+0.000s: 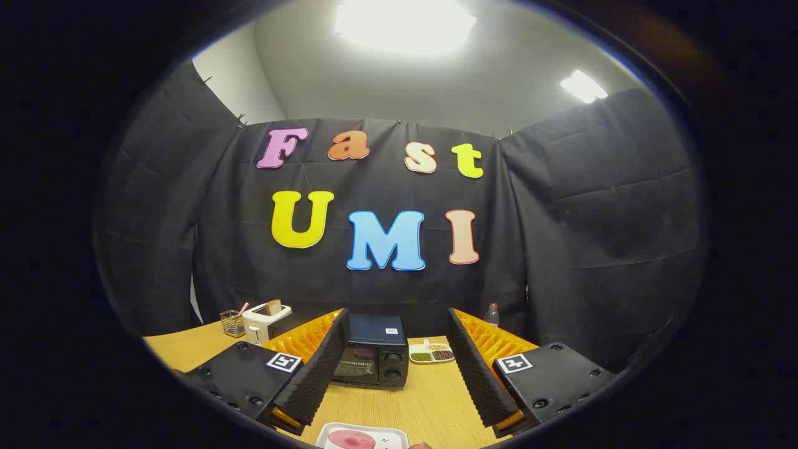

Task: Open the toaster oven, put the food inside, and close the toaster oven door.

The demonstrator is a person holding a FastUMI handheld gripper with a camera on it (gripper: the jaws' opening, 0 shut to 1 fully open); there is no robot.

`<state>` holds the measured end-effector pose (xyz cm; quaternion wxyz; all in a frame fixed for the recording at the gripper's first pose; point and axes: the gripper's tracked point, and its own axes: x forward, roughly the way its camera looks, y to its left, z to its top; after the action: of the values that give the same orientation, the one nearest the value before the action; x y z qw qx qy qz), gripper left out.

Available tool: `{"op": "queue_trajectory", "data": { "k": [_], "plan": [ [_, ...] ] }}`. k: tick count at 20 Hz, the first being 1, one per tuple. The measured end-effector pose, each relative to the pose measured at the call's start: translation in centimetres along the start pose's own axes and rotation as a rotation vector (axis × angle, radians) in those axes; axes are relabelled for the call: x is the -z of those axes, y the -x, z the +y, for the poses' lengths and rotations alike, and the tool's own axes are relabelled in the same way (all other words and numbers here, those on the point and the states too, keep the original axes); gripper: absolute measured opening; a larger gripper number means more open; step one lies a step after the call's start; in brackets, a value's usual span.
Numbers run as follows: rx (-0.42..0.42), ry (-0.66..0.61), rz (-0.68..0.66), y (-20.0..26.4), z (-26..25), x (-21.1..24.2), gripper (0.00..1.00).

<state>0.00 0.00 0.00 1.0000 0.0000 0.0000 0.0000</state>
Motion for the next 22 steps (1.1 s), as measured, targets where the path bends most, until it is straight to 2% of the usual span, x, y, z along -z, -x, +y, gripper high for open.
{"op": "queue_trajectory", "data": {
  "k": [12, 17, 22],
  "plan": [
    [0.008, -0.031, 0.010, -0.5, 0.5, -0.1, 0.98],
    [0.001, -0.044, -0.001, -2.0, 1.9, -0.5, 0.98],
    [-0.039, -0.047, 0.008, -4.9, 4.8, 0.0, 0.98]
  ]
}}
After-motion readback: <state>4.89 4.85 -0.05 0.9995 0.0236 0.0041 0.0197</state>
